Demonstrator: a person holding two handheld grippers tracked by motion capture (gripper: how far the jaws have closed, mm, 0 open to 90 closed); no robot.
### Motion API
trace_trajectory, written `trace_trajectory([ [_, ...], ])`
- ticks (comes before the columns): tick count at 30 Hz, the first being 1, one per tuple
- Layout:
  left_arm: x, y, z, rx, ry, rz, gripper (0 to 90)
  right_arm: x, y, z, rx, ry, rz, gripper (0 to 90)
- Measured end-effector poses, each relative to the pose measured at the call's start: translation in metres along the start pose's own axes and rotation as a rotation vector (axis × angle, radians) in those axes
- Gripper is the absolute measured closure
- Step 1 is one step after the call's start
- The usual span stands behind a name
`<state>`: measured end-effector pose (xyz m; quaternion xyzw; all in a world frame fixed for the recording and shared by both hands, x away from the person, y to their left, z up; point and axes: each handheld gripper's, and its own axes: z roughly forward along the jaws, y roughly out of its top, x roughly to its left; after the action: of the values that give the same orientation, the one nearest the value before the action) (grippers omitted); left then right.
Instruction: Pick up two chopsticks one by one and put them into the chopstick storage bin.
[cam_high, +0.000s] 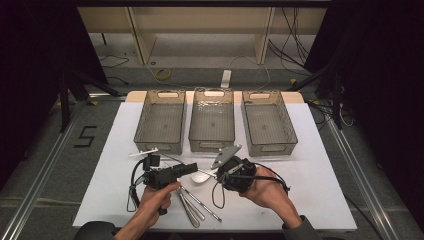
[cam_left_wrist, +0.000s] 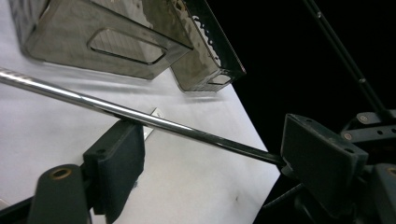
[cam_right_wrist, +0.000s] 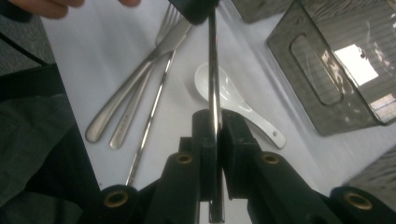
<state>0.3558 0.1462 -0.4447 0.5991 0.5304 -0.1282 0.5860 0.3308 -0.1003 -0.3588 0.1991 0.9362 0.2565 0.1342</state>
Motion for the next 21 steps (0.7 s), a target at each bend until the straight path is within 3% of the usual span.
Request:
trace_trajectory([
  [7,0.0023,-0.0017,0.0072,-0.016,-0.013,-0.055,26.0,0.0047,0.0032,0.0057,-0.005,0.012,-0.021,85.4],
  [12,0.0068,-0.0005,0.0032,-0.07,-0.026,-0.103,39.9,0.0042,0.0029,0.0039,-0.02,0.009,-0.011,85.3],
  [21,0.0101,-0.0002,0.0007,-0.105,-0.06,-0.152,61.8,0.003,0.002,0.0012,-0.045,0.007,-0.017,85.3],
])
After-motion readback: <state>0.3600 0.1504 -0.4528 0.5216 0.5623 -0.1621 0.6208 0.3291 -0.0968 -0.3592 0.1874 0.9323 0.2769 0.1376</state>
